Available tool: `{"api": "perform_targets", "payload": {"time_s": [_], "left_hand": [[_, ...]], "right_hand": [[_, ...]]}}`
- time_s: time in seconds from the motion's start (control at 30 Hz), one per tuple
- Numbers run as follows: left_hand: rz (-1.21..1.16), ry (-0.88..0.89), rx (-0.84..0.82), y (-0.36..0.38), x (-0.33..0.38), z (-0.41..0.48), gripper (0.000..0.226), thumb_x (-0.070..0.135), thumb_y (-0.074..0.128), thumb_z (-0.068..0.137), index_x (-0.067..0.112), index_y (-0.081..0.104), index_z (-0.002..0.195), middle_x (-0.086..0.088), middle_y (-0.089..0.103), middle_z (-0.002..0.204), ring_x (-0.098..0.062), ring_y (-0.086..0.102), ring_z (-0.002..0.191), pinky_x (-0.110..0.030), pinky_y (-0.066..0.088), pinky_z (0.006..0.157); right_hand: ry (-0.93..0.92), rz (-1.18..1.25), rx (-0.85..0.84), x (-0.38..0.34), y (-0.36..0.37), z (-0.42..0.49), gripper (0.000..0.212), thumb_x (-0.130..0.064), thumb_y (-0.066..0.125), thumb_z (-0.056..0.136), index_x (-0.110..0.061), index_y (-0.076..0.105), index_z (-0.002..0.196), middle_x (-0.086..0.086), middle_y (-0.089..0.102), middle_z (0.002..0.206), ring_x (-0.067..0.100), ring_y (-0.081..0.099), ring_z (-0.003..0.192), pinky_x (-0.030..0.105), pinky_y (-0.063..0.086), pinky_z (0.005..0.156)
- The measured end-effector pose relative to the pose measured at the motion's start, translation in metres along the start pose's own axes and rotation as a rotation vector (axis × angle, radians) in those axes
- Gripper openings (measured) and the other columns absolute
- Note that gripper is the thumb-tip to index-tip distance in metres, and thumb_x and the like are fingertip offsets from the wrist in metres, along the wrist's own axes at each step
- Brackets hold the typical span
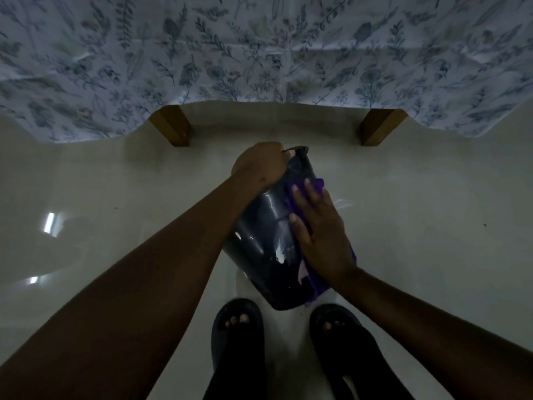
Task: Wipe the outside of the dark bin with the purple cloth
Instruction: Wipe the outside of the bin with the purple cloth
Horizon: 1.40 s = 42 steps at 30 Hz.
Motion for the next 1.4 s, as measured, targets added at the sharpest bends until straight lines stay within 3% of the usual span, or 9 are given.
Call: {"api": "perform_targets", "payload": {"time_s": [0.1,0.17,0.27,0.4,0.67,0.9,1.17,1.33,1.4], "left_hand": [[0.001,-0.025,-0.002,-0.003,-0.008,-0.003,0.042,0.044,0.036,0.099,0.011,0.062,0.1,-0.013,0.065,0.109,-0.03,0.059,0.099,-0.031,0.037,0.074],[-0.018,-0.032,-0.007,0.0,-0.008,-0.002,0.042,0.046,0.036,0.099,0.013,0.061,0.095,-0.012,0.065,0.107,-0.03,0.059,0.098,-0.032,0.038,0.075],[-0.078,0.009,-0.086,0.001,-0.003,0.004,0.035,0.038,0.04,0.099,0.01,0.06,0.09,-0.015,0.065,0.105,-0.03,0.059,0.093,-0.03,0.037,0.073],[-0.288,0.085,-0.206,-0.004,-0.012,-0.007,0.03,0.024,0.048,0.098,0.006,0.062,0.117,-0.015,0.065,0.114,-0.03,0.061,0.104,-0.034,0.045,0.085],[-0.195,0.11,0.034,-0.006,-0.029,-0.016,0.035,0.041,0.036,0.101,0.016,0.06,0.103,-0.005,0.065,0.099,-0.019,0.059,0.089,-0.03,0.04,0.075],[-0.142,0.091,0.054,0.001,-0.018,0.006,0.038,0.04,0.036,0.101,0.013,0.062,0.104,-0.012,0.066,0.105,-0.029,0.06,0.098,-0.031,0.039,0.075],[-0.164,0.104,-0.009,-0.001,-0.024,0.003,0.032,0.036,0.036,0.102,0.013,0.057,0.094,-0.01,0.062,0.095,-0.029,0.059,0.094,-0.033,0.04,0.076],[-0.158,0.068,0.013,0.0,-0.028,0.002,0.036,0.041,0.036,0.1,0.013,0.057,0.094,-0.009,0.064,0.093,-0.028,0.06,0.089,-0.036,0.045,0.078],[-0.157,0.079,0.03,0.001,-0.025,0.003,0.036,0.041,0.035,0.1,0.013,0.058,0.096,-0.009,0.065,0.093,-0.028,0.06,0.087,-0.037,0.046,0.077]], "right_hand": [[-0.498,-0.233,-0.124,-0.033,0.016,-0.036,0.048,-0.041,0.049,0.096,-0.034,0.043,0.143,-0.005,0.029,0.158,0.031,0.015,0.149,0.053,0.017,0.117],[-0.616,-0.325,-0.166,-0.037,0.021,-0.048,0.047,-0.042,0.054,0.093,-0.037,0.047,0.139,-0.009,0.029,0.157,0.027,0.016,0.149,0.05,0.022,0.115],[-0.453,-0.269,-0.133,-0.028,0.01,-0.035,0.048,-0.043,0.05,0.095,-0.036,0.044,0.143,-0.01,0.029,0.158,0.024,0.015,0.15,0.046,0.02,0.116],[-0.348,-0.25,-0.153,-0.026,0.01,-0.029,0.052,-0.047,0.041,0.098,-0.037,0.033,0.148,-0.011,0.019,0.16,0.023,0.006,0.151,0.042,0.011,0.118],[0.015,0.017,-0.041,0.012,-0.009,0.02,0.057,-0.047,0.029,0.099,-0.024,0.03,0.151,0.002,0.023,0.16,0.027,0.015,0.149,0.051,0.027,0.116],[-0.706,-0.324,-0.239,-0.009,0.0,-0.027,0.048,-0.045,0.044,0.098,-0.037,0.037,0.145,-0.008,0.023,0.159,0.028,0.01,0.15,0.05,0.016,0.117],[-0.213,-0.105,-0.105,-0.01,-0.004,0.027,0.049,-0.042,0.036,0.1,-0.031,0.036,0.147,-0.004,0.022,0.16,0.028,0.006,0.15,0.052,0.013,0.117],[-0.613,-0.321,-0.224,-0.018,0.007,-0.037,0.044,-0.043,0.042,0.099,-0.039,0.042,0.143,-0.009,0.026,0.159,0.028,0.012,0.15,0.049,0.015,0.118],[-0.601,-0.301,-0.227,-0.012,0.003,-0.032,0.043,-0.044,0.04,0.1,-0.04,0.039,0.143,-0.009,0.025,0.159,0.025,0.01,0.15,0.046,0.012,0.119]]}}
Point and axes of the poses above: each hand's wrist, its own z-axis towards the middle knuckle, its own y-axis out of the palm, x = y × z, the point moved 6 cm from there along z, towards the middle knuckle
